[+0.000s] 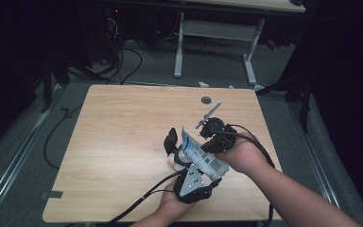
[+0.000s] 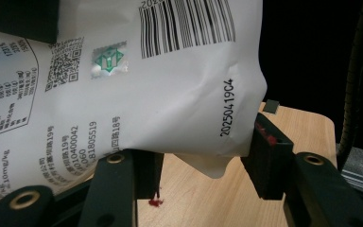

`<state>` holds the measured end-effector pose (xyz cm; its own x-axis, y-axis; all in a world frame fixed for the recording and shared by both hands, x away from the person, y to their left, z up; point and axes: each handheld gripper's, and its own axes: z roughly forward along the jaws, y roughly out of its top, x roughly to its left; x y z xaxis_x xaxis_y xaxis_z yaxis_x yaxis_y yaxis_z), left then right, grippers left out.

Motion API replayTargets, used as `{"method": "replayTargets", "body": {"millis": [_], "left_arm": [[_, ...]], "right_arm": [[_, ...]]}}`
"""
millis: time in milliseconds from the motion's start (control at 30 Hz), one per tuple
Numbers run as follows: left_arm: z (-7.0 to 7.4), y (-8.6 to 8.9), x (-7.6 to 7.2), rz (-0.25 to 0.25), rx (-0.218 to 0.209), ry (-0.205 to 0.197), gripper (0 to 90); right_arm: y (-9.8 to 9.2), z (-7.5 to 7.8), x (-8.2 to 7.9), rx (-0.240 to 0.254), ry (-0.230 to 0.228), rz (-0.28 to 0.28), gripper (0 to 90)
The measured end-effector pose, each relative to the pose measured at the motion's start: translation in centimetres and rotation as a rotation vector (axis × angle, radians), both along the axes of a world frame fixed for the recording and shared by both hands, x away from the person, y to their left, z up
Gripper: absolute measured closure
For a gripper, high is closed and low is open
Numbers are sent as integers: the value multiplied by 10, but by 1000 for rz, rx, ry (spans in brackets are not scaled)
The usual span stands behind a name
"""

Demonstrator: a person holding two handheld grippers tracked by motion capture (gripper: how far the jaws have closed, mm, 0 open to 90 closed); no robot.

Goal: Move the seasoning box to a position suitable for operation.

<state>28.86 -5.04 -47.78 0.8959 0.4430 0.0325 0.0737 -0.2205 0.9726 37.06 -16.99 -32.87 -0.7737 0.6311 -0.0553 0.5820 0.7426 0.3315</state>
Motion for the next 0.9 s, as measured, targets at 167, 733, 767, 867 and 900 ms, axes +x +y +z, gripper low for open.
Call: {"method": "replayTargets", "body": {"millis": [167,733,767,867,900], "left_arm": [[0,0,0,1,-4,2,533],[1,1,1,3,-8,-2,534],[1,1,1,4,-8,-2,534],[2,1,1,4,-10,-2,535],[2,1,1,5,-10,-3,534]], "right_arm": [[0,0,0,-1,0,-2,900],[3,0,2,-9,2,0,900],[3,0,2,-10,-1,5,900],[4,0,3,-4,0,4,900],[4,1,3,-4,0,5,900]]}}
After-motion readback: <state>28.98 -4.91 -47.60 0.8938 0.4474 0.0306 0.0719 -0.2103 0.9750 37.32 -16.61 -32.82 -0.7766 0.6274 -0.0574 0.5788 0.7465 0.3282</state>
